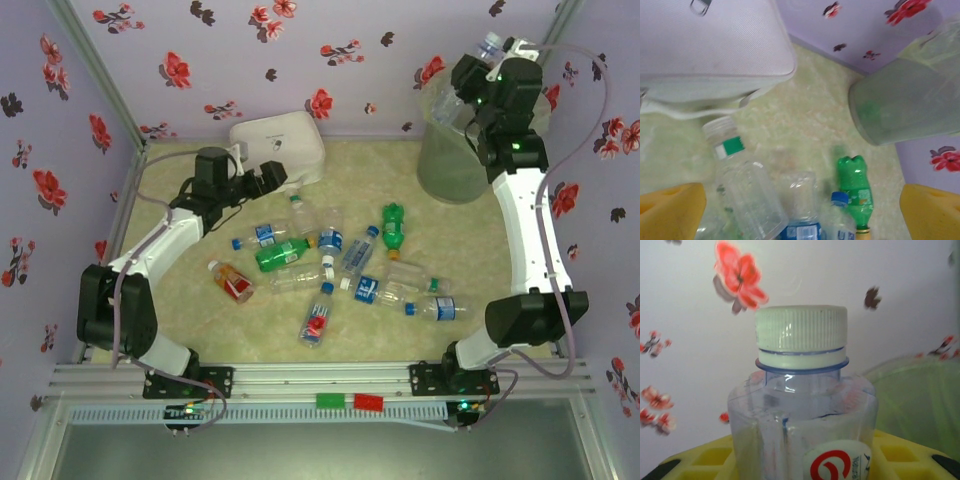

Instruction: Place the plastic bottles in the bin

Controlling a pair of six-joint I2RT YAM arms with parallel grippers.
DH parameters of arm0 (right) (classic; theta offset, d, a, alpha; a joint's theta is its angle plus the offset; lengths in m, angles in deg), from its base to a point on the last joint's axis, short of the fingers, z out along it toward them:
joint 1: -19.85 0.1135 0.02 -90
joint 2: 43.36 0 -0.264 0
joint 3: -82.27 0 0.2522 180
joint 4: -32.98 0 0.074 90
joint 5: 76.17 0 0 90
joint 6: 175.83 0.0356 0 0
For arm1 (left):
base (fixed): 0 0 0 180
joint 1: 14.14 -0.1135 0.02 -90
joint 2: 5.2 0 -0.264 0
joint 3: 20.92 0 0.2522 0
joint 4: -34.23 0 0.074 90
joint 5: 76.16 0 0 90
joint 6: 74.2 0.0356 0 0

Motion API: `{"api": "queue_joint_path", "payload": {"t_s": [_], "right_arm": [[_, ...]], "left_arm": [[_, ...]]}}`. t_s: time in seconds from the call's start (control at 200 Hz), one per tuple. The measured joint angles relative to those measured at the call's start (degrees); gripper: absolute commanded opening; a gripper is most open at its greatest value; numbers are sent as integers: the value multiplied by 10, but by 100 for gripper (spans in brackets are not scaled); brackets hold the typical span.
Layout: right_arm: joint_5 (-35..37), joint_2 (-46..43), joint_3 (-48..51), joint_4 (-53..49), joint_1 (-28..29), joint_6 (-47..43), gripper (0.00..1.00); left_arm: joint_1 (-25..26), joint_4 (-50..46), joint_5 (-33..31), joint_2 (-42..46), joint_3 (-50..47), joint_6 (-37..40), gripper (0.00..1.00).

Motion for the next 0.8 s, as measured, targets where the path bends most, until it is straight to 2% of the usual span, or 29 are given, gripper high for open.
{"api": "queue_joint_path", "payload": {"t_s": [0.305, 0.56, 0.735, 0.8], "right_arm": [[152, 112, -15, 105, 1, -73, 47], [194, 232, -82, 101, 1, -123, 50], [195, 280, -134, 56, -1, -133, 61], [194, 287, -141, 41, -2, -133, 71]], "left_arm": [[0, -33, -20, 20, -23, 9, 100], [0, -44, -28, 31, -29, 20, 100], [0, -66, -46, 63, -54, 26, 100], [0, -74, -55, 74, -57, 32, 100]]}}
